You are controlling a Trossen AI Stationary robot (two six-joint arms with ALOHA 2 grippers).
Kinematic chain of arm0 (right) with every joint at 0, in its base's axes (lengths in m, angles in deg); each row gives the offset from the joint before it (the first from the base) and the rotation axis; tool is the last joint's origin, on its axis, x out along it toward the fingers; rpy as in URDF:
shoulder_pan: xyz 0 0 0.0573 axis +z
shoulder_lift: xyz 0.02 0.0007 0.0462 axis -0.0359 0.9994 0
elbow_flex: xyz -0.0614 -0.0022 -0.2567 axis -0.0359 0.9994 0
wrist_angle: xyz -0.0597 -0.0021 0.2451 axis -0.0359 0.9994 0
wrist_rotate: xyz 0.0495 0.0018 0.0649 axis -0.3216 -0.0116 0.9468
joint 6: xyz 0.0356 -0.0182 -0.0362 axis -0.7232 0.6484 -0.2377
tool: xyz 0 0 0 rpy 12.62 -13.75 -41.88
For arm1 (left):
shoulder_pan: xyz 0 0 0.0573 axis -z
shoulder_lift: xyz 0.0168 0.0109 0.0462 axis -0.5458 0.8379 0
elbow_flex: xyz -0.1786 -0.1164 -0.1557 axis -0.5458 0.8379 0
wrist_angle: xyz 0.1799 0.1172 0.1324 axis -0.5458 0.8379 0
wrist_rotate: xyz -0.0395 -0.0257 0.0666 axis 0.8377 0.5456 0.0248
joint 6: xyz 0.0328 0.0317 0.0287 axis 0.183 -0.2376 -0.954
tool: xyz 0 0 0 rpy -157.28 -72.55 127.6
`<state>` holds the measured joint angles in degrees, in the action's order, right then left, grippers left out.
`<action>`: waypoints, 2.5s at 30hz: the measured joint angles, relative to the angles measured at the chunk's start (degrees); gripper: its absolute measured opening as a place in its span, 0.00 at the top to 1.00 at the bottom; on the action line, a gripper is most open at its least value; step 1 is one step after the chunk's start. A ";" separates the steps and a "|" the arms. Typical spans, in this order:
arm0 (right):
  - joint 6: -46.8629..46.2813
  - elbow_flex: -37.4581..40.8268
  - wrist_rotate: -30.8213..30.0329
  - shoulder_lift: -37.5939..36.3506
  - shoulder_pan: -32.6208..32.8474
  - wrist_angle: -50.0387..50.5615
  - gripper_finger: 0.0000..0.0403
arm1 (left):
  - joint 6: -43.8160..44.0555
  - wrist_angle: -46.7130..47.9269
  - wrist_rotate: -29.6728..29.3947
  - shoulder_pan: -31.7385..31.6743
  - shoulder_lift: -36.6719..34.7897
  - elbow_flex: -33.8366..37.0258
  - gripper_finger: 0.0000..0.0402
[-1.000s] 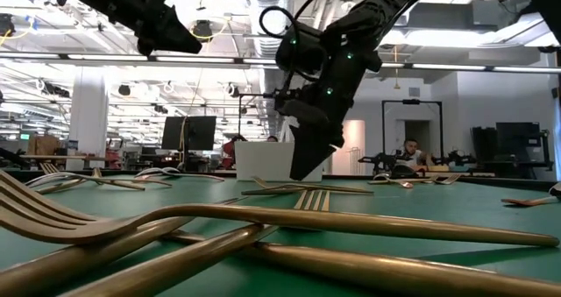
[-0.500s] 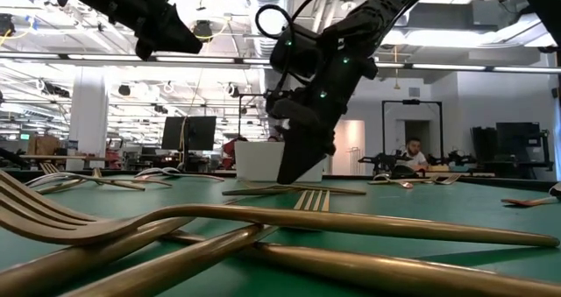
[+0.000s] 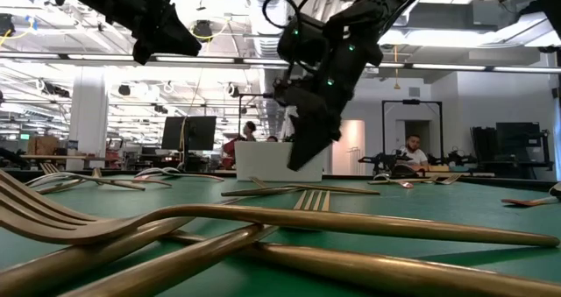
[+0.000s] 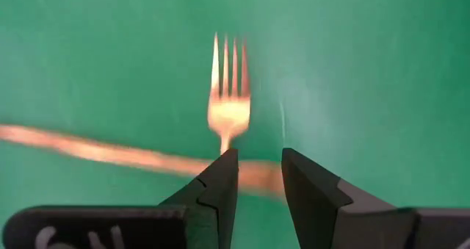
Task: Sort silverware by color (type)
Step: Put the gold fork into the transparent bin
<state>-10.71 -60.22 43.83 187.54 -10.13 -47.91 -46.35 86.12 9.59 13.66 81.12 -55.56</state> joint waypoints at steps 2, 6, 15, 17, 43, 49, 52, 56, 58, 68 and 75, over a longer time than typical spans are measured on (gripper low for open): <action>0.18 0.00 -0.09 0.00 0.99 0.93 0.67 | -0.08 0.06 -0.06 0.73 0.00 0.00 0.82; 0.36 -0.02 -1.10 -0.02 2.69 2.78 0.67 | -0.96 0.24 -0.06 1.51 0.00 0.00 0.82; -2.95 5.10 -1.75 -0.07 2.60 -1.55 0.67 | -1.81 0.46 -0.83 1.51 0.00 0.00 0.82; -3.57 6.52 -1.41 -0.27 2.20 -2.19 0.67 | -2.67 0.47 -0.82 1.51 0.00 0.00 0.82; -32.19 8.28 1.07 -22.53 1.27 19.69 0.98 | -2.50 -2.00 -5.04 1.42 0.04 0.00 0.82; -44.24 8.22 -2.75 -33.42 9.15 33.54 0.99 | 0.41 -1.82 -5.06 1.42 0.04 0.00 0.82; -51.59 8.22 -6.18 -37.34 15.37 39.80 0.99 | 0.56 -1.81 -5.10 1.42 0.04 0.00 0.82; -55.11 8.53 -12.73 -38.93 21.76 41.62 0.96 | 1.19 -1.82 -7.43 1.42 0.04 0.00 0.82; -53.76 8.80 -15.02 -37.77 22.72 40.36 0.91 | 1.55 -2.08 -8.66 1.42 0.04 0.00 0.82; -32.77 8.96 -14.62 -21.58 19.57 12.71 0.66 | 7.32 -2.08 -7.36 1.62 0.04 0.00 0.82; -24.11 8.85 -5.96 -11.99 14.64 0.41 0.66 | 11.64 -1.58 -5.20 5.57 0.04 0.00 0.82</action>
<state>-34.81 -51.38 37.87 175.55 4.51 -47.50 -34.71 84.54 4.39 19.23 81.16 -55.56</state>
